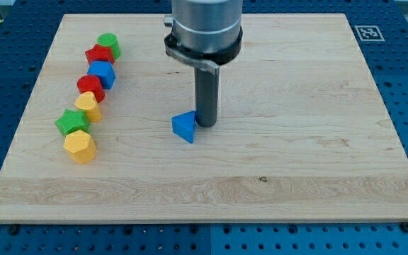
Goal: Move the blue triangle to the center of the board
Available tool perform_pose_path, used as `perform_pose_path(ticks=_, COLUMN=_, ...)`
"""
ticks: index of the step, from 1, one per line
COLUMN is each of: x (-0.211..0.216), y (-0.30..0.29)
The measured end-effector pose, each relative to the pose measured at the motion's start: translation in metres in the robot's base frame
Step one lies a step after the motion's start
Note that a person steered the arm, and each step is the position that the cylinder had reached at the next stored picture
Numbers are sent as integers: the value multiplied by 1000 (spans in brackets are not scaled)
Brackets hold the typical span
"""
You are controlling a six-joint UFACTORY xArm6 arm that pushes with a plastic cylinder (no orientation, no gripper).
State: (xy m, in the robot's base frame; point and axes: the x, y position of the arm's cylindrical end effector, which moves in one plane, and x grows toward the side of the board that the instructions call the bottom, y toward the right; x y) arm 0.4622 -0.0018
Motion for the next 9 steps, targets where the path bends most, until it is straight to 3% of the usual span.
perform_pose_path(ticks=3, x=67, y=-16)
perform_pose_path(ticks=5, x=19, y=-44)
perform_pose_path(ticks=7, x=-57, y=-44)
perform_pose_path(ticks=9, x=-18, y=-52)
